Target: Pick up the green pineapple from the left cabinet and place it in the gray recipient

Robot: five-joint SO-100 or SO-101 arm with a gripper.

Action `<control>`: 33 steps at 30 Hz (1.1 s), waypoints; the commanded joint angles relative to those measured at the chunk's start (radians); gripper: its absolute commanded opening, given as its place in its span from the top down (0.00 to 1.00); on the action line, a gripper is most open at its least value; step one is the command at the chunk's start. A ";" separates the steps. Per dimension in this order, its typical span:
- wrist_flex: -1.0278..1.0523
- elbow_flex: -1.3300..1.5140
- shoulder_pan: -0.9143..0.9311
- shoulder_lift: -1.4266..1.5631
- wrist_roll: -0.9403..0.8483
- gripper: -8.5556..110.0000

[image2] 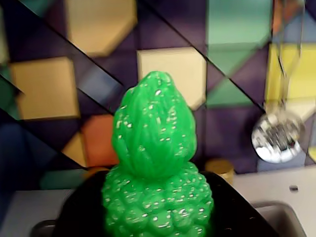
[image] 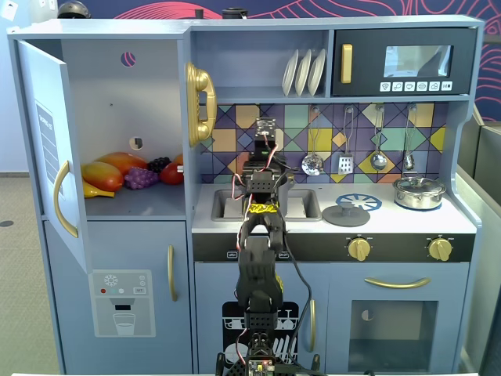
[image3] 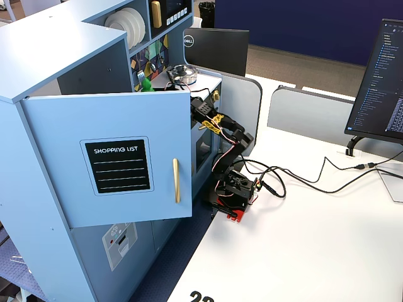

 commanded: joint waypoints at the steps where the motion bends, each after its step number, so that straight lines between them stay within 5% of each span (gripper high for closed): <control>1: -0.003 -0.103 0.017 -0.029 0.032 0.65; 8: 0.071 0.018 0.003 0.172 0.014 0.74; 15: 0.525 0.365 -0.046 0.721 0.074 0.79; 21: 0.773 0.687 -0.043 0.963 0.066 0.93; 33: 0.781 1.253 -0.110 1.065 0.031 0.93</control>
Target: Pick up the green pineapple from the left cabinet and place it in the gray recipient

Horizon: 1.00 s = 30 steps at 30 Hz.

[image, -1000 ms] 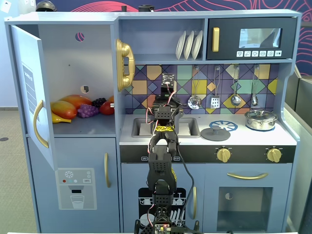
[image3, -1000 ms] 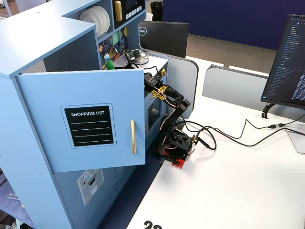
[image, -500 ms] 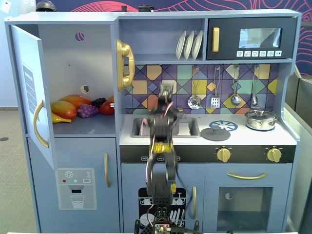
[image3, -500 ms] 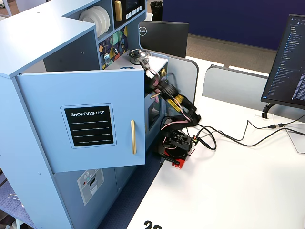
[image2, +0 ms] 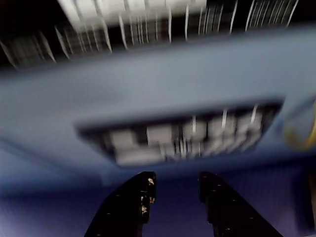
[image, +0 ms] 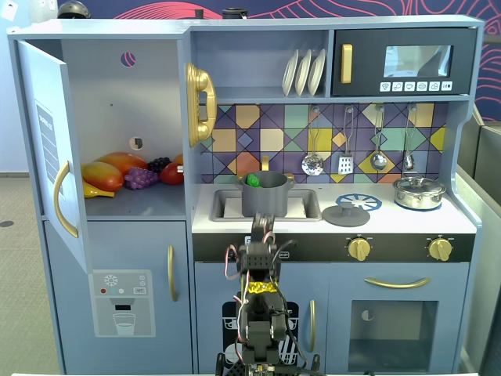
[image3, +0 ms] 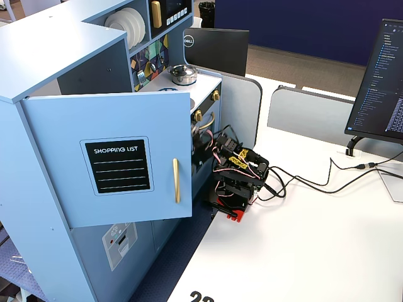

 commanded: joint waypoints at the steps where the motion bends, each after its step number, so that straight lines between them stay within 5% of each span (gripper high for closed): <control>1: -0.008 0.129 -0.006 0.038 -0.043 0.93; 14: 0.411 0.175 0.046 0.054 -0.017 0.93; 30: 0.422 0.175 0.112 0.054 -0.018 0.90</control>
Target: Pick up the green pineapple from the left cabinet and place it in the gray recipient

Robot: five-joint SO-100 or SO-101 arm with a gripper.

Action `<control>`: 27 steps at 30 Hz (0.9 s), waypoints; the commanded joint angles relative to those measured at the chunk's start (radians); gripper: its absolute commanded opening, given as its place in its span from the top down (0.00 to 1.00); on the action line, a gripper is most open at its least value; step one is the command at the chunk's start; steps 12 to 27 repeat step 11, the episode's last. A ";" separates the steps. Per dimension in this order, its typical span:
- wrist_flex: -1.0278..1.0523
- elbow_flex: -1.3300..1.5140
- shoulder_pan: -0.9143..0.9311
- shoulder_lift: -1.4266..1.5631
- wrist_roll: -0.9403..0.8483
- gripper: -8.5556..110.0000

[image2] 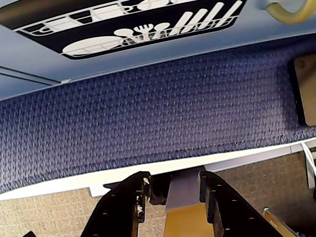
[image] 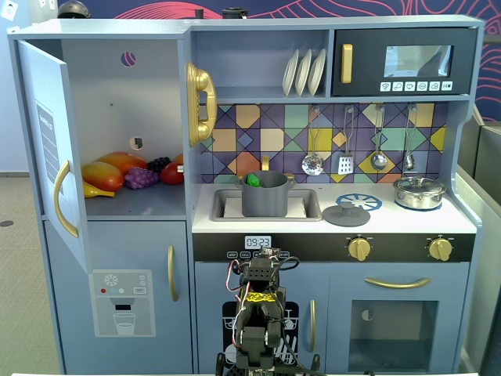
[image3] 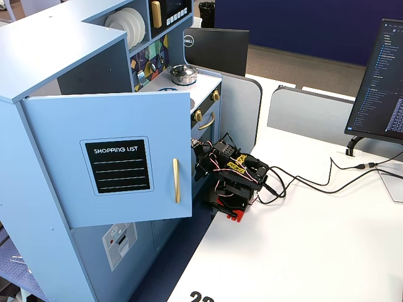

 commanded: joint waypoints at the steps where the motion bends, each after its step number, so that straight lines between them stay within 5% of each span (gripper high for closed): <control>1: 0.181 0.002 0.014 -0.006 -0.002 0.90; 27: 0.181 0.002 0.014 -0.006 -0.002 0.88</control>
